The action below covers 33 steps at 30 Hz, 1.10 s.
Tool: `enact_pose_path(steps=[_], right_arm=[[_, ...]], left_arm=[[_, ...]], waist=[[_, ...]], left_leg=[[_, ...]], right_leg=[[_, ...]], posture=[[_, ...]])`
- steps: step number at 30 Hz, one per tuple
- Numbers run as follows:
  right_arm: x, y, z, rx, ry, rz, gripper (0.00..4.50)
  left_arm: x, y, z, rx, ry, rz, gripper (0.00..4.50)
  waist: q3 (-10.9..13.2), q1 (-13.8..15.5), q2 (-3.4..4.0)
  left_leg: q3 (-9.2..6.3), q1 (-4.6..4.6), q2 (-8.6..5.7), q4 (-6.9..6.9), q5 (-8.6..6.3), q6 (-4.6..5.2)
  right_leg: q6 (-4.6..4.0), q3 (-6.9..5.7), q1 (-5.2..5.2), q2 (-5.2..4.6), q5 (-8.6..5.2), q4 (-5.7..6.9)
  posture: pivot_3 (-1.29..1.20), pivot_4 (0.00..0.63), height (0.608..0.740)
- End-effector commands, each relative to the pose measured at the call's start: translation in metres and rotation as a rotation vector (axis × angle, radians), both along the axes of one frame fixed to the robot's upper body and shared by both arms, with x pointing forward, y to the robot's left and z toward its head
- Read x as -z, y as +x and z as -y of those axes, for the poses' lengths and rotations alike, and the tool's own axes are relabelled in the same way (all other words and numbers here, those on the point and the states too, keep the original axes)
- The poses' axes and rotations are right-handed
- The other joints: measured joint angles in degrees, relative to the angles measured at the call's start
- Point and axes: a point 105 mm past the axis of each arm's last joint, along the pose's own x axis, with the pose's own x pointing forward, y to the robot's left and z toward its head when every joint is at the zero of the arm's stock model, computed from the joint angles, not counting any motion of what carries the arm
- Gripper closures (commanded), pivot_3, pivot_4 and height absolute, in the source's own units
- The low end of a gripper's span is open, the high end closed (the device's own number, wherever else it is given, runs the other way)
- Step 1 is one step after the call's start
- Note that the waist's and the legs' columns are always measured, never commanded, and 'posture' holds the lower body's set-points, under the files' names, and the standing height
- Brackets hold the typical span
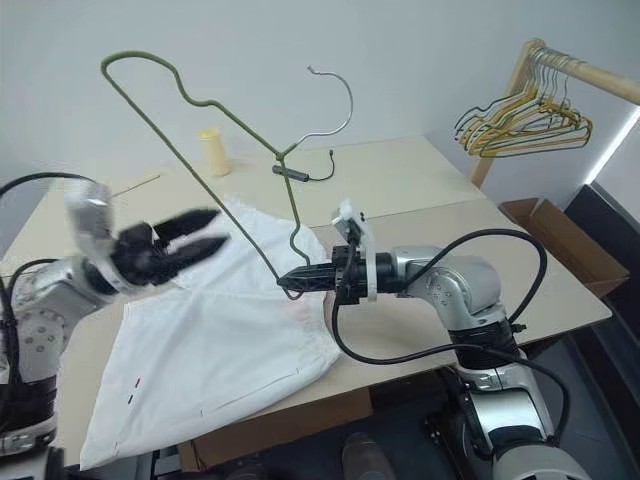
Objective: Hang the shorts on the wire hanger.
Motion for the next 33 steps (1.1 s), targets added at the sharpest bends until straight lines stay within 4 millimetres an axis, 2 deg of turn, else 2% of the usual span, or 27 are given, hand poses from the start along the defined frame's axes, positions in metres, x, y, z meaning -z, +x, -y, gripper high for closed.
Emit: enact_pose_path(steps=[1, 3, 4, 5, 8, 10, 13, 14, 18, 23, 33], right_arm=[[0.009, 0.007, 0.024, 0.106, -0.045, -0.056, 4.50], [0.027, 0.006, 0.041, 0.170, -0.098, -0.070, 4.50], [0.040, 0.003, 0.051, 0.215, -0.195, 0.046, 4.50], [0.049, -0.006, 0.058, 0.202, -0.243, 0.042, 4.50], [0.061, -0.023, 0.077, 0.194, -0.269, -0.151, 4.50], [0.068, -0.031, 0.091, 0.201, -0.348, -0.202, 4.50], [0.068, -0.043, 0.108, 0.171, -0.371, -0.334, 4.50], [0.065, -0.047, 0.113, 0.156, -0.349, -0.388, 4.50], [0.058, -0.057, 0.132, 0.140, -0.265, -0.640, 4.50], [0.064, -0.063, 0.146, 0.138, -0.242, -0.865, 4.50], [0.093, -0.060, 0.164, 0.225, -0.264, -1.000, 4.50]], left_arm=[[0.031, 0.004, -0.009, -0.039, 0.210, 0.003, 0.04], [0.036, 0.001, -0.012, -0.028, 0.255, 0.010, 0.04], [0.036, -0.004, -0.010, 0.011, 0.269, 0.020, 0.04], [0.037, -0.009, -0.007, 0.048, 0.279, 0.030, 0.04], [0.037, -0.018, -0.001, 0.100, 0.295, 0.046, 0.04], [0.039, -0.019, 0.001, 0.110, 0.300, 0.045, 0.04], [0.041, -0.020, 0.002, 0.114, 0.299, 0.038, 0.04], [0.042, -0.020, 0.002, 0.115, 0.297, 0.037, 0.04], [0.047, -0.022, 0.003, 0.126, 0.309, 0.029, 0.04], [0.045, -0.024, 0.013, 0.166, 0.301, 0.035, 0.04], [0.046, -0.026, 0.009, 0.154, 0.317, 0.024, 0.04]], waist=[[0.0, 0.0, 0.02], [0.0, 0.2, 0.01], [0.0, 0.3, 0.01], [0.0, 0.6, 0.03], [0.1, 0.5, 0.08], [0.1, 0.2, 0.08], [0.1, 0.2, 0.08], [0.1, 0.2, 0.07], [0.1, 0.2, 0.06], [0.1, 0.1, 0.06], [0.1, 0.3, 0.06]], left_leg=[[0.02, 0.01, 0.01, -0.01, 0.00, 0.00], [0.04, -0.05, 0.03, -0.01, 0.00, 0.00], [0.02, -0.16, 0.04, 0.00, 0.00, 0.01], [0.02, -0.24, 0.04, 0.00, 0.00, 0.01], [0.16, -0.90, 0.01, 0.05, 0.00, 0.02], [0.22, -0.90, 0.02, 0.05, -0.01, 0.03], [0.24, -0.78, 0.05, 0.05, 0.00, 0.04], [0.23, -0.72, 0.06, 0.07, 0.00, 0.04], [0.28, -0.60, 0.08, 0.10, 0.05, 0.13], [0.30, -0.59, 0.09, 0.12, 0.06, 0.15], [0.29, -0.65, 0.06, 0.14, 0.06, 0.14]], right_leg=[[0.00, 0.00, 0.01, 0.00, -0.02, -0.02], [0.07, -0.01, -0.03, 0.00, -0.07, -0.03], [0.15, -0.06, -0.10, 0.00, -0.13, -0.04], [0.19, -0.07, -0.19, 0.00, -0.15, -0.05], [0.00, 0.06, -0.95, -0.08, -0.02, 0.05], [0.00, 0.15, -0.95, -0.07, 0.00, 0.06], [0.08, 0.15, -0.84, -0.04, -0.06, 0.08], [0.35, 0.12, -0.77, -0.01, -0.22, 0.07], [0.38, 0.12, -0.64, 0.03, -0.23, 0.09], [0.38, 0.14, -0.65, 0.05, -0.22, 0.10], [0.40, 0.15, -0.68, 0.01, -0.20, 0.11]], posture=[[-0.20, 0.000, 0.740], [-0.20, 0.000, 0.740], [-0.20, 0.000, 0.740], [-0.20, 0.000, 0.740], [-0.19, 0.000, 0.740], [-0.19, 0.000, 0.740], [-0.20, 0.000, 0.740], [-0.20, 0.000, 0.740], [-0.20, 0.000, 0.740], [-0.19, 0.000, 0.740], [-0.18, 0.000, 0.740]])
